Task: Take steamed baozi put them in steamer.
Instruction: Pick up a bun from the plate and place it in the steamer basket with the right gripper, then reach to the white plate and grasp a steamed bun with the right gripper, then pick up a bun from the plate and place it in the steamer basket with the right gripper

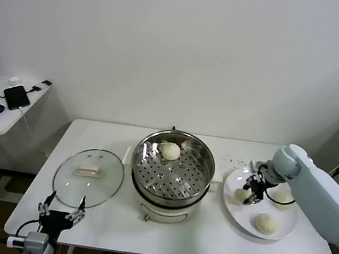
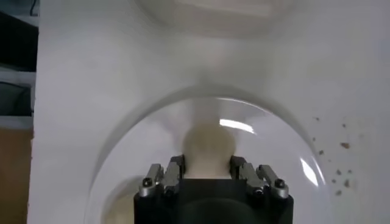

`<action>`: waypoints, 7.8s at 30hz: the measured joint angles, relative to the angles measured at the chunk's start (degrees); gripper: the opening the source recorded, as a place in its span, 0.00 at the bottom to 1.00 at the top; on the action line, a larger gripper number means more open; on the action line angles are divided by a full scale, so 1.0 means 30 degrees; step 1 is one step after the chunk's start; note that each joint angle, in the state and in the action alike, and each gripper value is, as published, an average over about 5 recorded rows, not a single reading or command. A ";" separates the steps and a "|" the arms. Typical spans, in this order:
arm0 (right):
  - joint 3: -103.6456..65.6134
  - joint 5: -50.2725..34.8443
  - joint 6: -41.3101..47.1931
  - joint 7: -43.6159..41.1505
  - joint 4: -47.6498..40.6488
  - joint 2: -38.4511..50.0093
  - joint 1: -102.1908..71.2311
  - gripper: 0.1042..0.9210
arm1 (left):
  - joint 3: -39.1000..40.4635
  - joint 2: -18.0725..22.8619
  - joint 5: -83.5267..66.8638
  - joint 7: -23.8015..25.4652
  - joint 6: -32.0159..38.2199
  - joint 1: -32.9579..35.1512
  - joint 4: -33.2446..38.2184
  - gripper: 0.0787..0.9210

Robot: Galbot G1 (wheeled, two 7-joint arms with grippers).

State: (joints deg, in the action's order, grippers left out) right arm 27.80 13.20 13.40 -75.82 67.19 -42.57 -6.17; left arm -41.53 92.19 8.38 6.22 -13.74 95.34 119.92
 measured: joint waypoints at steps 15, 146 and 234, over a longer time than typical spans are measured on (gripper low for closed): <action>0.7899 -0.6887 0.2885 -0.0888 0.2816 0.0619 0.9996 0.50 | -0.0198 0.0000 0.0128 0.0177 -0.0516 -0.0552 0.0382 0.88; -0.1305 0.3030 -0.3383 -0.2099 0.1019 0.1358 -0.3257 0.88 | -0.0104 0.0000 -0.1015 0.0552 -0.0423 0.0501 0.0582 0.88; 1.3145 -0.3182 -1.5871 0.0712 0.2513 -0.7407 1.1799 0.53 | -0.0201 0.0000 -0.0489 0.0080 0.0045 -0.0638 0.0730 0.88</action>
State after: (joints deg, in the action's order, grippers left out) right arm 67.24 3.66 -34.21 -73.68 74.73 -64.80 29.23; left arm -42.14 92.19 6.91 6.46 -13.60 93.42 122.11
